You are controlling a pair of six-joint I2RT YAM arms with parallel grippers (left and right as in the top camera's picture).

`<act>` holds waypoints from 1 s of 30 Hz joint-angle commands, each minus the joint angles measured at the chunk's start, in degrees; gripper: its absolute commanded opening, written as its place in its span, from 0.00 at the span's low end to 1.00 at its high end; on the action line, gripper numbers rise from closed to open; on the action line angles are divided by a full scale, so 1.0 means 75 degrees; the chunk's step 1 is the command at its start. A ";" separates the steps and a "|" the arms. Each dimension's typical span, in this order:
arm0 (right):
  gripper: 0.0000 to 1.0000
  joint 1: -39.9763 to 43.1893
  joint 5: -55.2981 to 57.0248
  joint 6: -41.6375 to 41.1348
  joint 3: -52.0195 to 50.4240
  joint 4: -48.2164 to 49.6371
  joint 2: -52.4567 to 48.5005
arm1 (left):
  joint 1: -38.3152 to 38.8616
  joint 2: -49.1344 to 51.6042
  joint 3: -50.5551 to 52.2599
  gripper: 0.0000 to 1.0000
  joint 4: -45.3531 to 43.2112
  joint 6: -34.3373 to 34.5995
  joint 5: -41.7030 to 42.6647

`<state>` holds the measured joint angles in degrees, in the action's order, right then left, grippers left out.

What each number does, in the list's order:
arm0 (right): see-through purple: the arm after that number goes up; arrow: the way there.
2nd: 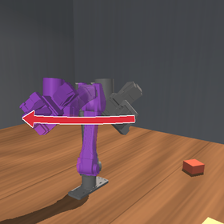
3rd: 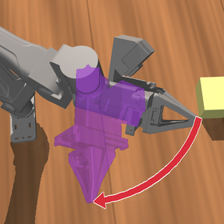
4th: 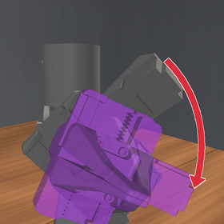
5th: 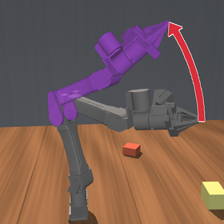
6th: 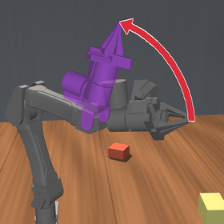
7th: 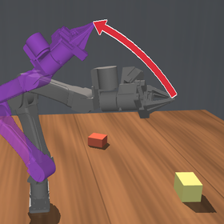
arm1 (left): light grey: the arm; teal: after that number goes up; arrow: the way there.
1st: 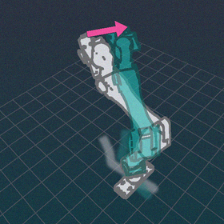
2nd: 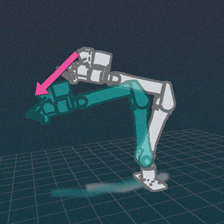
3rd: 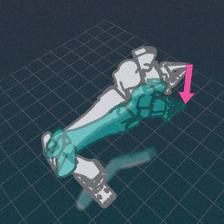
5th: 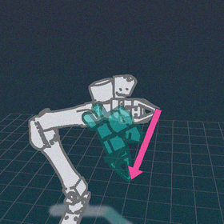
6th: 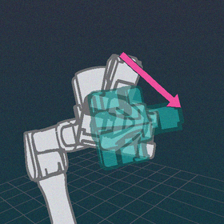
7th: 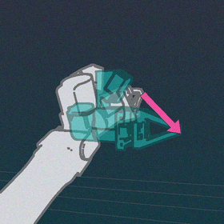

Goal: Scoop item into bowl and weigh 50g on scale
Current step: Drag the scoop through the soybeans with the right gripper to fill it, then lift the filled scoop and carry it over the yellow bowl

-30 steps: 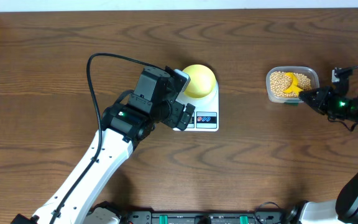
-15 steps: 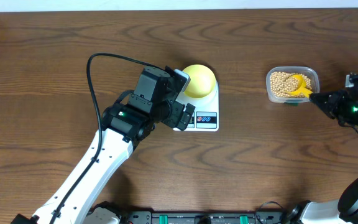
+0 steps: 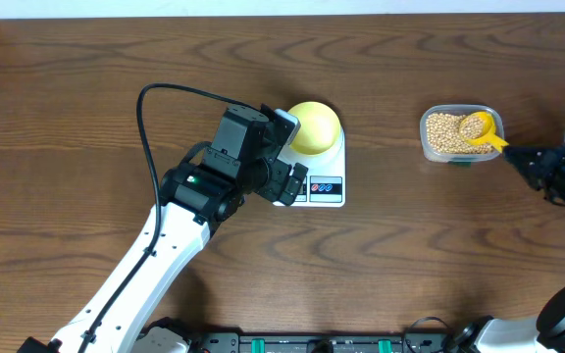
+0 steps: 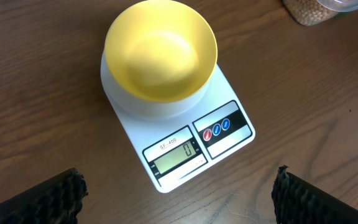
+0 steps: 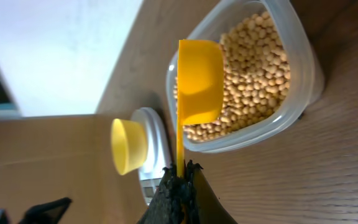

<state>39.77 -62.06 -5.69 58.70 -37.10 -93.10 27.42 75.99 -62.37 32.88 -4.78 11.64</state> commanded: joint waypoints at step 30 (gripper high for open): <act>0.01 -0.0997 -0.3258 -0.1177 -0.0058 -0.0364 -0.0026 | -0.0032 -0.0017 -0.0026 0.98 -0.0026 -0.0076 -0.0096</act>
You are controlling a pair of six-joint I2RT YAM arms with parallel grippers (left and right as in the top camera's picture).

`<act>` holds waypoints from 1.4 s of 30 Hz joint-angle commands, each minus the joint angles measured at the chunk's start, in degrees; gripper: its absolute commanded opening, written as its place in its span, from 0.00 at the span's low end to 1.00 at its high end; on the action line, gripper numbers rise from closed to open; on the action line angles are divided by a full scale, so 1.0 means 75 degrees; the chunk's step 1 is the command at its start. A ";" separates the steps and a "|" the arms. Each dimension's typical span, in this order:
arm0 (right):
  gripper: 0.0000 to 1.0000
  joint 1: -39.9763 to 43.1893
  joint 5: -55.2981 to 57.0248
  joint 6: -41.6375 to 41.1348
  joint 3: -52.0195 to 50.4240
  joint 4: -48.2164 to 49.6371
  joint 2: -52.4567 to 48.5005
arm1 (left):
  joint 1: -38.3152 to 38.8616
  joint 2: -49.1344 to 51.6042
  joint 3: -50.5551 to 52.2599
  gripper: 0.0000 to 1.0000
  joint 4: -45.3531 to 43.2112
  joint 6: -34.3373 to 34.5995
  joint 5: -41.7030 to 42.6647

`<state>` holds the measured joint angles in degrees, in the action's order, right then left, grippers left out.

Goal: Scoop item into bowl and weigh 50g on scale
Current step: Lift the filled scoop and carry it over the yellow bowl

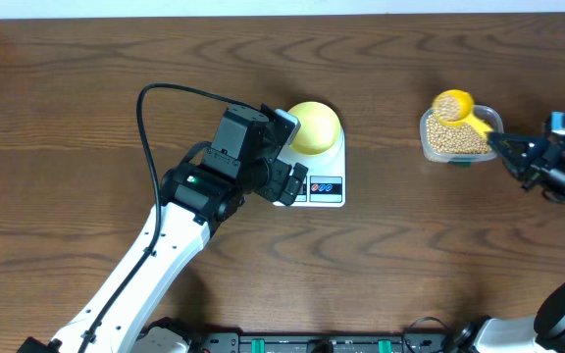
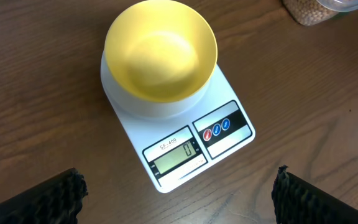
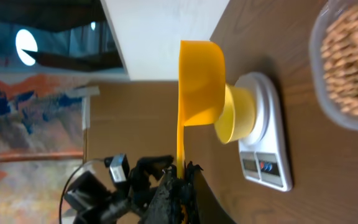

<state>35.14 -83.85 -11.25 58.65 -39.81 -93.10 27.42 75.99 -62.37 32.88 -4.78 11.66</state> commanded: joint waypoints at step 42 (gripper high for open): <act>0.01 -0.5033 0.3707 -0.4170 -0.0050 0.4555 -0.0026 | -0.0032 -0.0017 -0.0026 0.98 -0.0026 -0.0079 -0.0099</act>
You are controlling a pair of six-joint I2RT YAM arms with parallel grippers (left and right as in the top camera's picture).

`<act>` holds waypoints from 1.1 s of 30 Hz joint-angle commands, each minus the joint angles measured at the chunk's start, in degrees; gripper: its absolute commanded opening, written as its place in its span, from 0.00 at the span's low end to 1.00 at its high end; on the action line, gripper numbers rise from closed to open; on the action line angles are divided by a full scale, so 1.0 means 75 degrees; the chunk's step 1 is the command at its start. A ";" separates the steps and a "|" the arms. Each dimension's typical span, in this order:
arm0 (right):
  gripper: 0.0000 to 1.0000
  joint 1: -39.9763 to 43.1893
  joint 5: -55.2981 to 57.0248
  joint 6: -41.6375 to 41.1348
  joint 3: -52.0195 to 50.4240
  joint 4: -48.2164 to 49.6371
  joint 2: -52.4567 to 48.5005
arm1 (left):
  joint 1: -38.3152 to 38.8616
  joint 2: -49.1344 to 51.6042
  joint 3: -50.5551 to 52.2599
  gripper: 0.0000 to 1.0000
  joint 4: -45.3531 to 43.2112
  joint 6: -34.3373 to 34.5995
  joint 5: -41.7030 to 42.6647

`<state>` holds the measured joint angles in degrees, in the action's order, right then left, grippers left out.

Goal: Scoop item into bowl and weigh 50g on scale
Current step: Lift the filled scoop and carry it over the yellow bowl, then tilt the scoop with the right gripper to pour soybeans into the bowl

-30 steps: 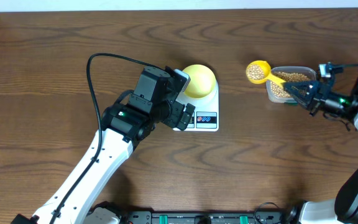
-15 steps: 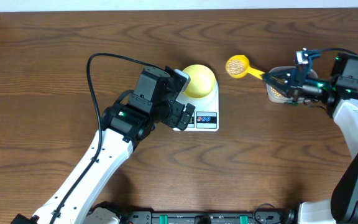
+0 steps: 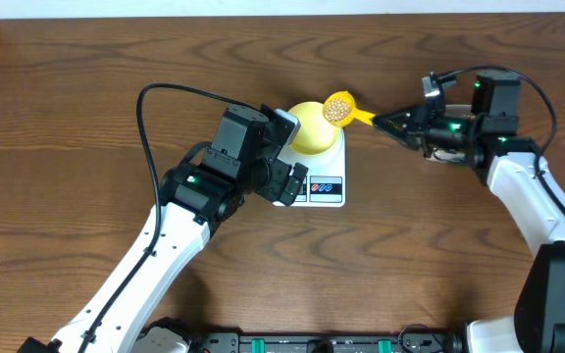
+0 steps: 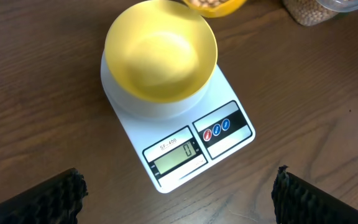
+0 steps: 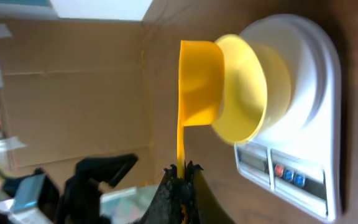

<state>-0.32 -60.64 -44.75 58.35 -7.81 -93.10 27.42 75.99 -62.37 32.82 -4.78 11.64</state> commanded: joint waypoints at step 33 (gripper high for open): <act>0.01 -0.1445 0.2358 0.3077 0.0026 0.0175 0.0029 | -0.0032 -0.0017 -0.0026 0.98 -0.0017 -0.0076 -0.0096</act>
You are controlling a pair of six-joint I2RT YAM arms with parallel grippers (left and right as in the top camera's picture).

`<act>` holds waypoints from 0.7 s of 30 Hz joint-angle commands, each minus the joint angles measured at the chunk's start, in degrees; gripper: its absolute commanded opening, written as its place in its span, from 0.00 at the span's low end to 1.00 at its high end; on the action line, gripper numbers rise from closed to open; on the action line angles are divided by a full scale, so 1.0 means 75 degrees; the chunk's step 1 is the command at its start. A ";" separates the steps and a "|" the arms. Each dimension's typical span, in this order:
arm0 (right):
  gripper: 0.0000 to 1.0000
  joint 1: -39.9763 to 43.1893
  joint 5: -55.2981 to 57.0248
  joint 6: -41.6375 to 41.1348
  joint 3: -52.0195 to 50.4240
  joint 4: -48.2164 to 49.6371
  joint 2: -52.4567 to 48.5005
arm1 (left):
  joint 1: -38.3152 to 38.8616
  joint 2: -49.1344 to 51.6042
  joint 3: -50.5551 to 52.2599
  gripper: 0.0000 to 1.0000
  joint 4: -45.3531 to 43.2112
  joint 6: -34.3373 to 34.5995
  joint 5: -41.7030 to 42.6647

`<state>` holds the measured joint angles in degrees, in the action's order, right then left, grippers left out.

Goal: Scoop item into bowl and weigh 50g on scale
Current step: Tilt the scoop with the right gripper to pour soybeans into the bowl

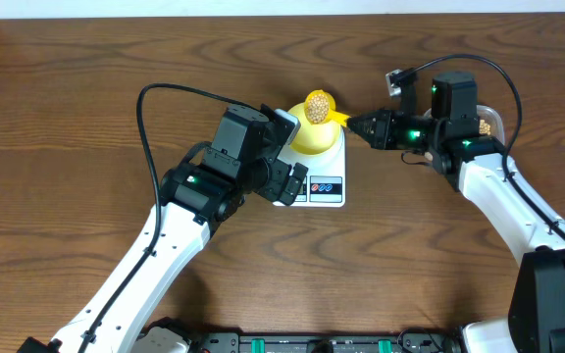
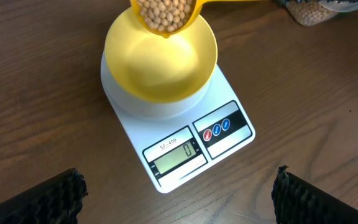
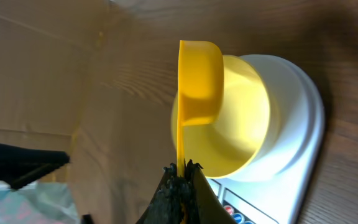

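Note:
A yellow bowl [image 1: 314, 136] sits on the white scale [image 1: 329, 189], whose display [image 2: 175, 155] reads 0. The bowl [image 2: 160, 62] looks bare inside. My right gripper [image 3: 181, 169] is shut on the handle of a yellow scoop [image 1: 317, 105] heaped with soybeans [image 2: 163, 14], held over the bowl's far side. In the right wrist view the scoop [image 3: 197, 81] overlaps the bowl [image 3: 244, 115]. My left gripper [image 2: 179, 190] hangs open above the table just in front of the scale, nothing between its fingers [image 2: 48, 196].
The clear container of soybeans [image 2: 312, 10] stands on the table right of the scale, largely hidden behind my right arm [image 1: 479, 176] in the overhead view. My left arm [image 1: 179, 221] covers the table left of the scale.
My right gripper has carried the loaded scoop leftward, from beside the bowl's right rim to over the bowl. The display stays at 0. My left arm has not moved.
The scoop first lay in the bean container at the right, gripped by my right gripper. Then it was raised, full of beans, at the container's far edge. Later it hung near the bowl's right rim, and now it is over the bowl.

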<state>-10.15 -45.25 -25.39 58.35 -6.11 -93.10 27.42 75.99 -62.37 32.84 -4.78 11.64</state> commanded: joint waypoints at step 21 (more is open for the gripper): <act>0.02 -0.0761 0.2369 0.2209 0.0087 -0.0868 0.0787 | -0.0032 -0.0017 -0.0026 0.98 -0.0020 -0.0079 -0.0096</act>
<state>-14.74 -30.85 -11.40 58.35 -12.64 -88.05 27.42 75.99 -62.37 32.84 -4.78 11.64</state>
